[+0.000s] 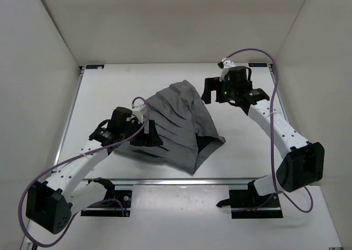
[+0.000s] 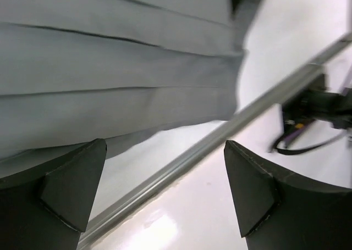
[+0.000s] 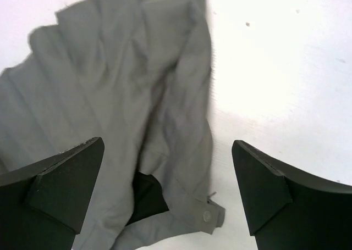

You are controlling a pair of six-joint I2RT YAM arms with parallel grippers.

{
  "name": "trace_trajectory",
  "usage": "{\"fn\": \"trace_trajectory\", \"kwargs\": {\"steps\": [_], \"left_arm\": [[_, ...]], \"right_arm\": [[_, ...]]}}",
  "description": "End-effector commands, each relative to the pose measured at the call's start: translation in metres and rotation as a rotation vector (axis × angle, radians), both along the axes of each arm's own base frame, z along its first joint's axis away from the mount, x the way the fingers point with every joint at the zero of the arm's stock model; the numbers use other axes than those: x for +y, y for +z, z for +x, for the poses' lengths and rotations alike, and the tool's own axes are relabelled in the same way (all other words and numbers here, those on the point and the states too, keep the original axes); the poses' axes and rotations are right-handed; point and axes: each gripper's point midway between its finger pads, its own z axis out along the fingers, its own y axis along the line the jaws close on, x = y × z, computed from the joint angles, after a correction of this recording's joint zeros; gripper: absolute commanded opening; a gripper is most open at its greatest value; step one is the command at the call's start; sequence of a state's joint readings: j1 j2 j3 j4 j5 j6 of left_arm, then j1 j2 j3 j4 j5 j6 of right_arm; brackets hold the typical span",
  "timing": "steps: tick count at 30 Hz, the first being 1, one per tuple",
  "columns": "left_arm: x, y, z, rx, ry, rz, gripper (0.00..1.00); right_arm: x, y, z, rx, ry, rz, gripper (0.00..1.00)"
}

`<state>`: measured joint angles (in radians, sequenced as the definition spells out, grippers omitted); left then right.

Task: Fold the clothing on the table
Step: Flatten the skirt out

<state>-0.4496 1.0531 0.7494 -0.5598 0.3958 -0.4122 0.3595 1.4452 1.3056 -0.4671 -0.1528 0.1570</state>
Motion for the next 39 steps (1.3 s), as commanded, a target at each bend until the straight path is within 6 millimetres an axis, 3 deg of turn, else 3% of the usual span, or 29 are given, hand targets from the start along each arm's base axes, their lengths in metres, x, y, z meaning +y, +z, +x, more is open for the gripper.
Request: {"fn": "trace_trajectory", "kwargs": {"steps": [1,5,7,8,11,12,13,14,15,16,17,18,19,20,21,22,23,24,30,33,39], "left_arm": [[-0.023,0.035,-0.002,-0.089,-0.049,-0.179,0.99],[-0.028,0.037,-0.008,-0.088,-0.082,-0.214,0.99],[-0.035,0.04,-0.008,-0.098,-0.095,-0.262,0.99],[-0.038,0.042,-0.01,-0.086,-0.101,-0.287,0.98],[-0.067,0.052,-0.016,-0.125,-0.185,-0.354,0.98],[-0.076,0.053,-0.023,-0.116,-0.217,-0.369,0.95],[-0.086,0.058,-0.025,-0.119,-0.243,-0.406,0.76],[-0.093,0.061,-0.025,-0.115,-0.244,-0.439,0.34],[-0.098,0.06,-0.031,-0.104,-0.26,-0.453,0.21],[-0.104,0.061,-0.028,-0.102,-0.246,-0.452,0.0],[-0.107,0.056,-0.023,-0.077,-0.218,-0.44,0.0],[-0.112,0.05,-0.024,-0.052,-0.218,-0.426,0.0],[-0.116,0.049,-0.026,-0.03,-0.212,-0.438,0.24],[-0.122,0.045,-0.03,0.008,-0.21,-0.452,0.57],[-0.125,0.033,-0.033,0.071,-0.196,-0.451,0.63],[-0.131,0.036,-0.035,0.064,-0.208,-0.466,0.64],[-0.135,0.026,-0.038,0.11,-0.195,-0.446,0.65],[-0.138,0.017,-0.037,0.146,-0.169,-0.424,0.65],[-0.143,-0.02,-0.037,0.283,-0.05,-0.315,0.83],[-0.141,-0.027,-0.03,0.289,-0.001,-0.276,0.86],[-0.133,-0.041,-0.024,0.352,0.112,-0.254,0.82]], "right_arm": [[-0.002,-0.009,-0.007,-0.019,0.001,0.004,0.99],[0.009,-0.023,-0.03,-0.023,0.054,-0.008,0.99],[0.002,-0.047,-0.042,0.025,0.05,-0.019,0.99],[0.001,-0.046,-0.042,0.027,0.034,0.004,0.99],[-0.006,-0.063,-0.052,0.057,0.029,0.013,0.98],[-0.008,-0.068,-0.056,0.069,0.028,0.013,0.94],[-0.008,-0.069,-0.057,0.075,0.029,0.019,0.81],[-0.008,-0.075,-0.059,0.093,0.027,0.02,0.63],[-0.011,-0.077,-0.06,0.101,0.032,0.023,0.49],[-0.014,-0.079,-0.061,0.113,0.022,0.03,0.14],[-0.022,-0.082,-0.06,0.133,-0.017,0.039,0.01],[-0.025,-0.085,-0.061,0.138,-0.021,0.032,0.01],[-0.029,-0.086,-0.06,0.137,-0.035,0.029,0.08],[-0.034,-0.092,-0.062,0.153,-0.048,0.014,0.17],[-0.035,-0.091,-0.061,0.148,-0.058,0.015,0.15],[-0.038,-0.091,-0.06,0.144,-0.059,0.006,0.11],[-0.038,-0.093,-0.061,0.149,-0.067,0.002,0.14],[-0.04,-0.095,-0.061,0.151,-0.072,-0.01,0.24],[-0.045,-0.1,-0.062,0.139,-0.088,-0.045,0.48],[-0.045,-0.102,-0.063,0.139,-0.097,-0.059,0.55],[-0.044,-0.1,-0.065,0.131,-0.114,-0.037,0.6]]}}
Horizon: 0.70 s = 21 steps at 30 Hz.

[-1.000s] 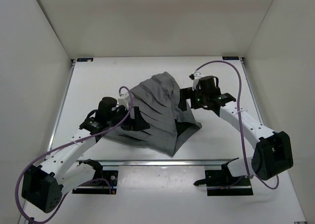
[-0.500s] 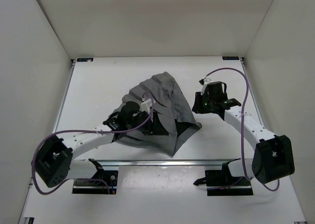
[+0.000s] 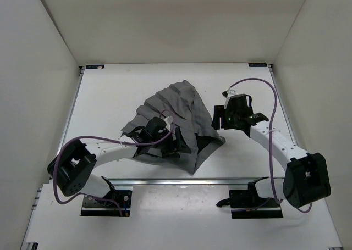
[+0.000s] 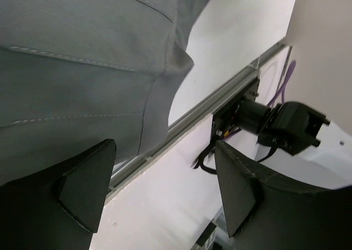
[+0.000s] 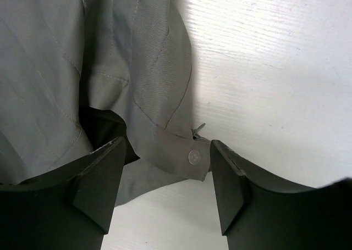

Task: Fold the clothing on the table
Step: Flatten the skirt out

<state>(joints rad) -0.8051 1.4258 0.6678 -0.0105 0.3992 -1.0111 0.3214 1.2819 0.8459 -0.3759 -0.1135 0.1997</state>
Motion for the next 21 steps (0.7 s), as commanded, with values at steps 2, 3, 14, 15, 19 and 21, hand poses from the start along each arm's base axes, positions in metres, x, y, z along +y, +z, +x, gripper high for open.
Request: {"fn": "trace_trajectory", "kwargs": {"steps": [2,3,14,15,19,21], "left_arm": [[-0.006,0.001,0.013,0.041,0.085,0.001,0.83],[-0.008,-0.003,0.012,0.061,0.089,0.009,0.83],[-0.041,-0.009,0.039,0.111,0.195,0.008,0.79],[-0.043,-0.011,0.039,0.117,0.192,0.018,0.79],[-0.047,-0.036,0.04,0.165,0.232,0.077,0.79],[-0.039,-0.051,0.041,0.2,0.269,0.125,0.76]], "right_arm": [[0.003,0.015,0.003,-0.072,-0.015,0.022,0.6],[0.003,0.017,0.005,-0.083,-0.018,0.03,0.61],[0.019,0.019,0.001,-0.094,0.019,0.095,0.65],[0.02,0.018,0.001,-0.091,0.023,0.096,0.65],[0.021,0.015,0.001,-0.088,0.027,0.101,0.65],[0.021,0.016,-0.001,-0.092,0.028,0.106,0.66]]}}
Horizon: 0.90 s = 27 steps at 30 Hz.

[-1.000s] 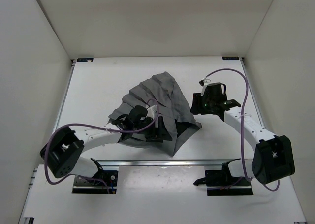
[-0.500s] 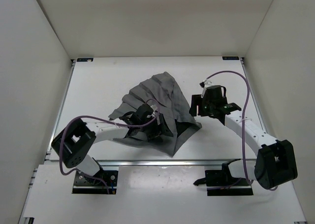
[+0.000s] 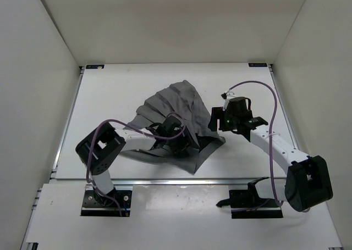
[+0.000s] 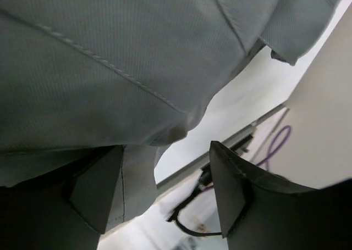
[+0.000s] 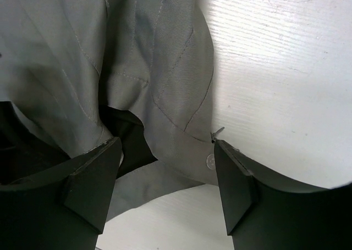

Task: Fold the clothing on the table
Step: Flatten the skirt out

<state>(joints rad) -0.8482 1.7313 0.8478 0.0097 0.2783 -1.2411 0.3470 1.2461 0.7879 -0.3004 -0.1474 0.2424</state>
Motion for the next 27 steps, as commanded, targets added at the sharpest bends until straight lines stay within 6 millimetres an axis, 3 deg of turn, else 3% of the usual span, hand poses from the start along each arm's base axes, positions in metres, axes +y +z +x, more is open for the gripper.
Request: {"fn": "trace_trajectory", "kwargs": {"steps": [1,4,9,14,15,18,22,27], "left_arm": [[0.001,-0.008,0.007,0.027,0.076,0.049,0.75],[0.008,-0.022,0.008,0.044,0.092,0.103,0.7],[0.019,-0.037,0.008,0.081,0.132,0.139,0.49],[0.029,-0.051,0.005,0.104,0.133,0.187,0.07],[0.03,-0.051,0.005,0.102,0.127,0.192,0.03],[0.042,-0.053,0.003,0.096,0.1,0.232,0.0],[0.075,-0.048,0.003,0.064,0.012,0.325,0.0],[0.127,-0.024,0.004,-0.004,-0.086,0.429,0.0]], "right_arm": [[0.006,0.014,0.004,-0.061,0.01,0.04,0.66],[0.005,0.013,0.003,-0.059,0.002,0.047,0.66],[0.003,0.011,0.003,-0.062,-0.004,0.049,0.67],[0.003,0.008,0.003,-0.057,-0.003,0.049,0.65],[0.003,0.006,0.001,-0.048,-0.001,0.048,0.65],[0.004,0.007,0.002,-0.057,0.003,0.045,0.61],[0.006,0.005,0.001,-0.053,0.016,0.046,0.44],[0.021,0.004,-0.006,-0.063,0.073,0.051,0.43]]}}
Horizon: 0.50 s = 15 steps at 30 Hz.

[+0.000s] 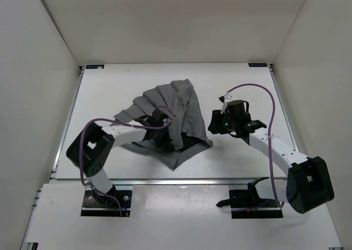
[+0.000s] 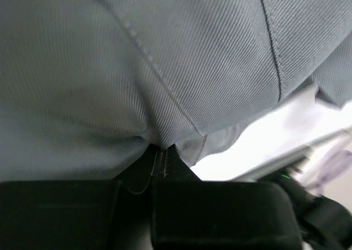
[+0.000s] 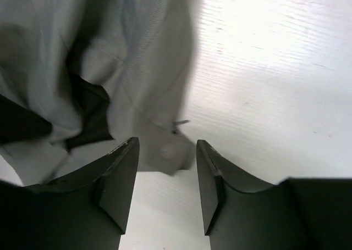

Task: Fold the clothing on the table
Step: Flatten the skirt out

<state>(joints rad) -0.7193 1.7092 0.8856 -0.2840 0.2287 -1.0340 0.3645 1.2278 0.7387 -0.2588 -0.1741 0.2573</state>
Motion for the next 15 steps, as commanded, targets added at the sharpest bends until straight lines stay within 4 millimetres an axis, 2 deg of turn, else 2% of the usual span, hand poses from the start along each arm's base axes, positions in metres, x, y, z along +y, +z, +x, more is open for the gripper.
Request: {"fn": "trace_trajectory", "kwargs": {"steps": [1,2,4,5,6,7,9,11,12,15], "left_arm": [[0.064,0.004,-0.01,-0.023,-0.079,0.195,0.0],[0.069,0.012,-0.011,-0.041,-0.087,0.193,0.0],[0.072,0.024,-0.014,-0.072,-0.093,0.182,0.0],[0.077,0.028,-0.015,-0.083,-0.084,0.183,0.0],[0.073,0.036,-0.017,-0.107,-0.095,0.159,0.0],[0.074,0.04,-0.018,-0.116,-0.085,0.14,0.0],[0.074,0.046,-0.019,-0.127,-0.089,0.106,0.0],[0.076,0.057,-0.019,-0.147,-0.074,0.07,0.0],[0.08,0.061,-0.017,-0.154,-0.061,0.073,0.0],[0.084,0.096,-0.003,-0.246,-0.014,0.01,0.0]], "right_arm": [[0.013,0.009,0.003,-0.061,0.041,0.02,0.42],[0.018,0.003,-0.001,-0.035,0.052,0.022,0.39],[0.029,0.009,0.002,-0.046,0.079,0.034,0.35],[0.041,0.009,-0.002,-0.038,0.108,0.042,0.37],[0.051,0.015,-0.001,-0.051,0.128,0.055,0.43],[0.063,0.012,-0.005,-0.035,0.158,0.069,0.47],[0.08,0.017,-0.008,-0.04,0.195,0.088,0.53],[0.093,0.007,-0.014,0.016,0.211,0.09,0.58],[0.099,0.011,-0.012,0.012,0.216,0.099,0.6],[0.107,-0.008,-0.013,0.085,0.205,0.084,0.63]]}}
